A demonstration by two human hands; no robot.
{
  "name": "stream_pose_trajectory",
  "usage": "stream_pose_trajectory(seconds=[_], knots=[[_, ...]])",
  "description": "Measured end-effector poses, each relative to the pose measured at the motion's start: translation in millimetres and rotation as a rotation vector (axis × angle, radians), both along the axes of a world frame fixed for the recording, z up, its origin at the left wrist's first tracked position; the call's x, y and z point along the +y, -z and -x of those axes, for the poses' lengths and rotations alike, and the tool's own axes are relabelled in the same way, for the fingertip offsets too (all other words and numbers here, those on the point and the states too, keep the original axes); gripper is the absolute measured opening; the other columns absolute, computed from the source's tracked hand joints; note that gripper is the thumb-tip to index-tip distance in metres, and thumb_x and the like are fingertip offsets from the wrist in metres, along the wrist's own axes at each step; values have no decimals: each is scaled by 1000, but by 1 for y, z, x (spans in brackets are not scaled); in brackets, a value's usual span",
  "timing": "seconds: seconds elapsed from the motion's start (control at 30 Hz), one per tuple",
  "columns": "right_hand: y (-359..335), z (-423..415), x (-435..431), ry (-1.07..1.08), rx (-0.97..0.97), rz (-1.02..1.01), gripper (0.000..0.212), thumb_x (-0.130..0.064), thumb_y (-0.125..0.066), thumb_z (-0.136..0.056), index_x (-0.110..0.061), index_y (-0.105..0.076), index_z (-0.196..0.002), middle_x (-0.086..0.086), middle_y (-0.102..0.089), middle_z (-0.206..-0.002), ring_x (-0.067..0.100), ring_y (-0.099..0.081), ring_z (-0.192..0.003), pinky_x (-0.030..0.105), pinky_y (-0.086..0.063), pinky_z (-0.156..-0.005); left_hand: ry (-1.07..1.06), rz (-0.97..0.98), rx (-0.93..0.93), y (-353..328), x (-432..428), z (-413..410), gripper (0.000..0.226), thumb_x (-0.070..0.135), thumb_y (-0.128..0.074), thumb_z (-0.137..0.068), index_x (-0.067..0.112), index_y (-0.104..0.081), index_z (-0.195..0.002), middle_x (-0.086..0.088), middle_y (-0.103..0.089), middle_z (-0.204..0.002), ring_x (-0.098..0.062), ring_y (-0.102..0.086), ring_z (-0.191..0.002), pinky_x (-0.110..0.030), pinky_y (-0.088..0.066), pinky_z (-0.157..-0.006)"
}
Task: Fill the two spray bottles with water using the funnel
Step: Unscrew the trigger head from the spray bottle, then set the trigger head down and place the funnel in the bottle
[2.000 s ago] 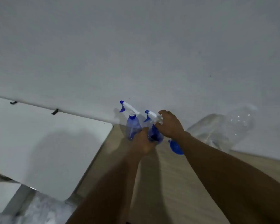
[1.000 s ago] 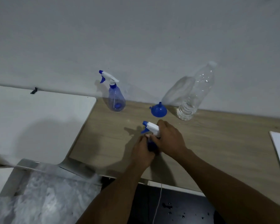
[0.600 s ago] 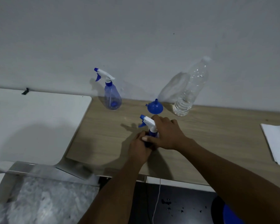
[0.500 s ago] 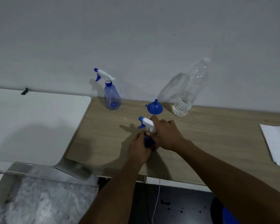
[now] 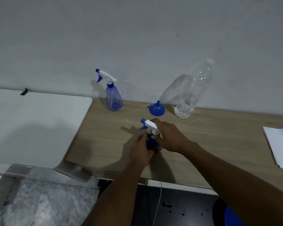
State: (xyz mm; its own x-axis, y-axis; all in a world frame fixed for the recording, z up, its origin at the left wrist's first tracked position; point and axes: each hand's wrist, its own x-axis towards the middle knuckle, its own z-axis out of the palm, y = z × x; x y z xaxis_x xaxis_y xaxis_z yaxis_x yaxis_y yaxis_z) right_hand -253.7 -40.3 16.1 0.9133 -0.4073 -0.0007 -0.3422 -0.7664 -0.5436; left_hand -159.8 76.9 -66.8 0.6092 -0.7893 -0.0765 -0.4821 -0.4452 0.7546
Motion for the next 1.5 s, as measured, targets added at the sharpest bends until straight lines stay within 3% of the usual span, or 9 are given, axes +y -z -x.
stream_pose_trajectory(seconds=[0.17,0.27,0.37,0.6,0.77,0.9,1.1,1.23,1.5], knots=[[-7,3,1,-38,-69,-331,63,-14,-76,-82,-35,-44,-132,-17,-61,-104,8,-60,-91,11,-45,-76,0,19,39,-1,1,0,46,33,-79,-75,17,-59,-114,-1,-64,-114,-21,-61,-104,-30,-46,-86],[3,-3,2,96,-76,-193,49,-33,-83,-77,-27,-54,-117,-4,-62,-99,12,-58,-86,23,-46,-75,-9,14,12,-4,1,1,50,36,-80,-75,17,-59,-117,2,-62,-113,-17,-59,-102,-26,-43,-85],[8,-6,4,139,-88,-129,28,-13,-75,-83,-14,-60,-106,4,-60,-97,17,-55,-84,30,-40,-74,-18,-5,60,-4,0,1,55,39,-81,-73,21,-58,-119,2,-63,-117,-17,-60,-107,-32,-48,-92],[-41,0,6,367,-326,-944,14,-8,-56,-97,-13,-69,-104,10,-73,-102,25,-67,-109,37,-51,-96,-54,-14,84,-5,-2,2,55,37,-83,-71,28,-56,-118,3,-61,-120,-20,-60,-105,-38,-49,-89],[-111,13,-28,487,-635,-1273,38,-35,-39,-105,-1,-56,-108,13,-64,-88,28,-61,-76,48,-53,-84,-67,23,69,-4,0,4,54,42,-85,-68,28,-56,-111,5,-63,-116,-20,-60,-102,-34,-47,-82],[-143,33,-65,490,-610,-1054,41,-36,-38,-105,-2,-56,-120,15,-65,-95,29,-61,-79,45,-49,-72,-76,45,96,-6,0,7,59,44,-87,-67,24,-58,-114,3,-63,-115,-19,-60,-100,-35,-48,-82],[-57,21,-48,341,172,-232,46,-52,-44,-101,-21,-51,-67,1,-54,-66,15,-49,-61,29,-38,-68,-70,30,90,-7,0,6,61,43,-87,-68,24,-58,-118,3,-63,-116,-20,-61,-103,-35,-48,-84],[39,27,-44,453,425,-54,51,-56,-47,-95,-11,-63,-111,13,-61,-109,29,-61,-97,46,-53,-88,-90,43,63,-10,1,6,57,36,-86,-71,18,-59,-117,11,-55,-104,-10,-53,-95,-22,-35,-78],[33,-34,-80,493,248,102,53,-41,-58,-91,-5,-48,-129,19,-50,-130,39,-49,-120,51,-49,-93,-124,28,122,0,-2,4,60,40,-87,-69,25,-58,-119,5,-64,-117,-18,-62,-105,-29,-46,-81]])
